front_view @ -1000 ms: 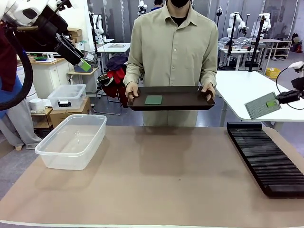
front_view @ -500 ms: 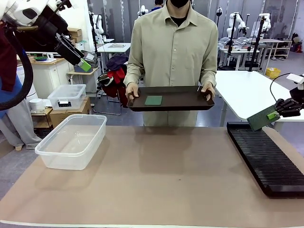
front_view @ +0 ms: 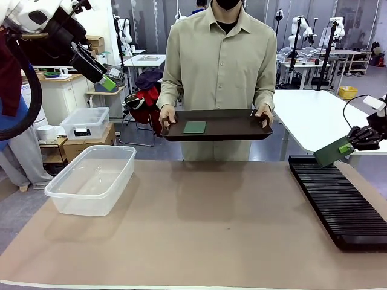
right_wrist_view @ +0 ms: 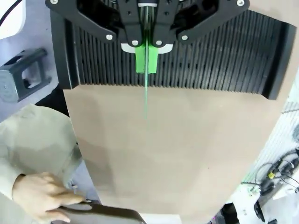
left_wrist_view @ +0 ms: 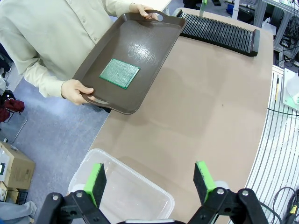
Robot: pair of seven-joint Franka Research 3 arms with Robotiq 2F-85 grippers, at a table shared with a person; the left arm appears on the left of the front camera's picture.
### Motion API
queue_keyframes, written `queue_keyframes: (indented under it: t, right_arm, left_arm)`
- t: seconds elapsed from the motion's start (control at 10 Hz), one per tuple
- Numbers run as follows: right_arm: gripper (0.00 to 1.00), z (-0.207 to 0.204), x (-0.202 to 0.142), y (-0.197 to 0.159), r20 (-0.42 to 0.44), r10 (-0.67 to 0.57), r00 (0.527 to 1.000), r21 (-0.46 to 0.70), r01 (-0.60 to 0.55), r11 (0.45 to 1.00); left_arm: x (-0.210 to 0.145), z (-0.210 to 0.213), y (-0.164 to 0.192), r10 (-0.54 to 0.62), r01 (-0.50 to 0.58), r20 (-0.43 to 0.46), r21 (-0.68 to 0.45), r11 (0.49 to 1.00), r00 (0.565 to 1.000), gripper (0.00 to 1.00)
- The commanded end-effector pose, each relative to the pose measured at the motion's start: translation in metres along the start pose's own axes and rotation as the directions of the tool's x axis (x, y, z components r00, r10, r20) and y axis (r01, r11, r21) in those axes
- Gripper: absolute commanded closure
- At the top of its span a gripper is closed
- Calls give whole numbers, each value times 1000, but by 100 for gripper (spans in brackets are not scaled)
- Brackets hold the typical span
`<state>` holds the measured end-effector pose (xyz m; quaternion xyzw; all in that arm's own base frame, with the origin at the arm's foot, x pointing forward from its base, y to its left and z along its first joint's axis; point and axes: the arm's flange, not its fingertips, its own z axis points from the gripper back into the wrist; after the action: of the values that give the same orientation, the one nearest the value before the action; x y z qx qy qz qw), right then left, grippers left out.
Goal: Sort PCBs into racks and boxes based on the side picked up.
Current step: If the short side of the Blank PCB is picked up, insert it into the PCB Rack ; if the long side is picked up, place it in the Organizing box.
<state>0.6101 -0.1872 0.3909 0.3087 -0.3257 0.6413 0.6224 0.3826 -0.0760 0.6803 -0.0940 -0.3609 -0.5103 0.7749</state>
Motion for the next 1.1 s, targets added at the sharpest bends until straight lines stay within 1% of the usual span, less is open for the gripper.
queue_keyframes:
  t: [0.0, 0.1, 0.3, 0.4, 0.5, 0.6, 0.7, 1.0]
  right_arm:
    - [98, -19, -15, -1, -32, 73, 997, -34, -74, 997]
    - [98, -20, -21, -7, -50, 111, 993, -21, -112, 993]
    - [98, -35, -26, -5, -66, 149, 987, -46, -152, 987]
    - [98, -34, -29, -9, -72, 172, 982, -28, -175, 984]
    - [98, -38, -30, -7, -86, 179, 980, -39, -183, 982]
    - [98, -43, -32, -4, -70, 158, 985, -42, -162, 986]
    - [98, -32, -30, -12, -53, 150, 987, -35, -152, 988]
    - [98, -32, -30, -12, -53, 150, 987, -35, -152, 988]
  left_arm:
    - [-1, -1, 0, 1, -1, -9, 5, 1000, 1000, 0]
    - [-1, -1, 0, 1, -1, -9, 5, 1000, 1000, 0]
    - [-1, -1, 0, 1, -1, -9, 5, 1000, 1000, 0]
    - [-1, -1, 0, 1, -1, -9, 5, 1000, 1000, 0]
    - [-1, -1, 0, 1, -1, -9, 5, 1000, 1000, 0]
    - [-1, -1, 0, 1, -1, -9, 5, 1000, 1000, 0]
    - [-1, -1, 0, 1, -1, -9, 5, 1000, 1000, 0]
    - [-1, -1, 0, 1, -1, -9, 5, 1000, 1000, 0]
